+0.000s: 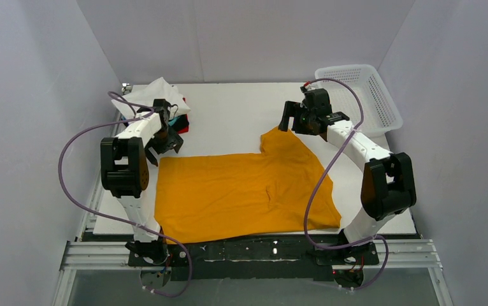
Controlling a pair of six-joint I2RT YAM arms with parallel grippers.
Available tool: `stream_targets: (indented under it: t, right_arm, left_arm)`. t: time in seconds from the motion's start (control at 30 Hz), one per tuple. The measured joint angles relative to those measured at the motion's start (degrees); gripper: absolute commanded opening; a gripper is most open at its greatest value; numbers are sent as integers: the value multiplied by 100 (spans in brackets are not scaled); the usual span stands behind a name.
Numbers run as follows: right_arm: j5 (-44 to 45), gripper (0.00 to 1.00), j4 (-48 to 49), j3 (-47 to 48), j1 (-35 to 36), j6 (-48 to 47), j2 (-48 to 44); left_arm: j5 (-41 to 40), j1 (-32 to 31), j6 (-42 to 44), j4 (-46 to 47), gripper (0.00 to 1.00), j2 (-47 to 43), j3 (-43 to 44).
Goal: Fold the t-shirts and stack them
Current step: Grab the side of the flattened tshirt furthest away from the robot with both arms
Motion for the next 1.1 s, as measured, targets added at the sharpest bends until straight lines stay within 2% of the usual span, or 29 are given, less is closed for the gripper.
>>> stream_targets:
  t: [0.13,0.23,0.53,0.67,0.73,0.9,0.97,1.0,1.1]
  right_arm:
    - [20,92,28,63,-24,-79,149]
    - [50,92,63,120,-42,-142,284]
    - [83,89,114,125,-50,-199,387]
    - [31,88,146,140,-50,-289,407]
    - [17,88,146,199,-50,-361,472]
    - [15,85,133,546,-50,-557,846]
    - [-2,85,101,769,-50,-625,1056]
    - [-7,85,96,905,-50,-649,1182]
    - [13,84,22,1314,-50,-723,1550]
  left_arm:
    - [-271,26,-31,-192,88,326,350]
    - [-507,26,-146,-391,78,562,551]
    - [-610,26,-584,-748,53,634,358]
    - [-588,26,-634,-857,51,647,352]
    - [-584,26,-656,-927,46,669,354]
    - [-487,26,-699,-1003,28,793,485]
    - [-442,26,-713,-1099,15,892,619]
    - [-426,24,-723,-1132,1,964,671]
    - [-374,22,-756,-1226,0,1110,820]
